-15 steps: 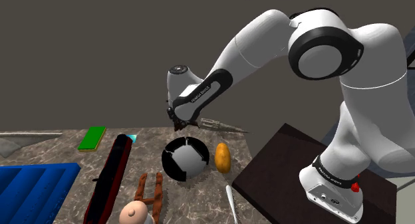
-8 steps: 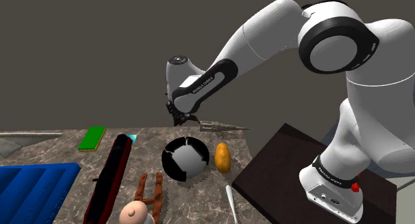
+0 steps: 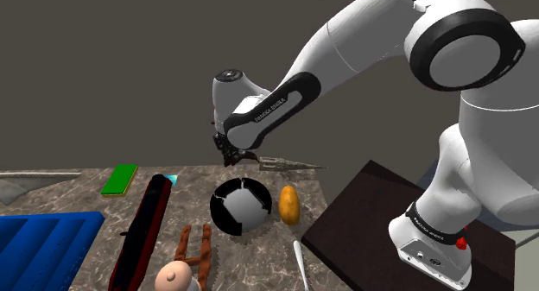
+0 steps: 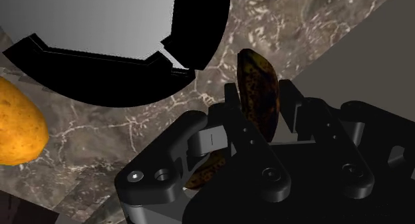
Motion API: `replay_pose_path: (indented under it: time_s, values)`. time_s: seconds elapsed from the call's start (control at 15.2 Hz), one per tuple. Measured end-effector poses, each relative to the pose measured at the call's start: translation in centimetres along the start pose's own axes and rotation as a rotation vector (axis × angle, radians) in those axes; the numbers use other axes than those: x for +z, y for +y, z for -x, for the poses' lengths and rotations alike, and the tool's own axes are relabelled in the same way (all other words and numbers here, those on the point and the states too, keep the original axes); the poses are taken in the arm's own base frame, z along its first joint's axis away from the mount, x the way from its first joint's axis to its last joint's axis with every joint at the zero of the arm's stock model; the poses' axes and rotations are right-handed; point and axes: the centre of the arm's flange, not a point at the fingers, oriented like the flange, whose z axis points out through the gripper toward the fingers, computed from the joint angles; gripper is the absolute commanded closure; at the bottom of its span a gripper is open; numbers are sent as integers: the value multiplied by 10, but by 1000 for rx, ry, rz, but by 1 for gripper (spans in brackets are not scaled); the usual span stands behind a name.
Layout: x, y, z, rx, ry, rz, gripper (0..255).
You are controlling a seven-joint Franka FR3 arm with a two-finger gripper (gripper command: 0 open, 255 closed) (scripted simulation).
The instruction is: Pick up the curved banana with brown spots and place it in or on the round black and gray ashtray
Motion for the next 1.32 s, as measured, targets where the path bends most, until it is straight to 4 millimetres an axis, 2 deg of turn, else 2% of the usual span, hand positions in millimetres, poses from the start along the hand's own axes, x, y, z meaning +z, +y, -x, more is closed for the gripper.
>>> replay_pose_path:
  time_s: [0.53,0.86,1.32]
  values:
    - [-15,70,81,-2,0,0,255]
    - [7,79,92,0,0,0,255]
    - [44,84,94,1,0,0,255]
